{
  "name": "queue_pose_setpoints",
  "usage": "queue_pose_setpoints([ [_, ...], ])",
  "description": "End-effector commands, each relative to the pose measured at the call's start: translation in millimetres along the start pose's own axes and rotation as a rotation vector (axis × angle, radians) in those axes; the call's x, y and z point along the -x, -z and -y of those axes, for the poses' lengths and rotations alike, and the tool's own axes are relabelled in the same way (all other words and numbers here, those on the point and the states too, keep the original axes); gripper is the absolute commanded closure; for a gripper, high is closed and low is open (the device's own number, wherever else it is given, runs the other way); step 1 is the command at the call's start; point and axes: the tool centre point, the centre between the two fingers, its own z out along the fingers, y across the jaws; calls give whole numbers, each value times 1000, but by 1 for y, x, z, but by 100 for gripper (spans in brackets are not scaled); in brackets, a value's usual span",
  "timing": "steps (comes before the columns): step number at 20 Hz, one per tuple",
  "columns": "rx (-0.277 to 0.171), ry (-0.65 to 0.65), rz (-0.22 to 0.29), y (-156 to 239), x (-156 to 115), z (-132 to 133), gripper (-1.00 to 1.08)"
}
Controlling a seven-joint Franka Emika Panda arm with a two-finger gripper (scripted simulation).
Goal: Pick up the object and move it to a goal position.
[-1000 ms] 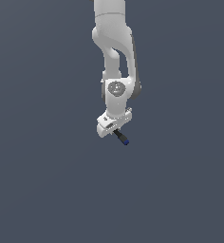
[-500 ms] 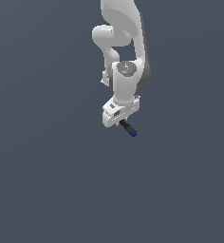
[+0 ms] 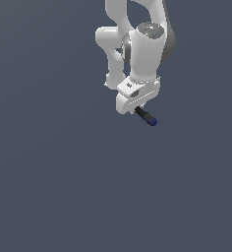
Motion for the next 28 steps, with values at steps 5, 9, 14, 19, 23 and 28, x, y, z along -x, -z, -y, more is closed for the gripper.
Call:
queue_pose_setpoints([
  [5,0,0,0,67,-12,24,108],
  [9,-1,0,-1,107,-20,37,108],
  [14,-1,0,-1,157,-30,54,108],
  [19,-1,-1,-1,202,-40,68,108],
  [23,-1,-2,-1,228,-47,76,108],
  [28,-1,-2,-1,250,-53,82,108],
])
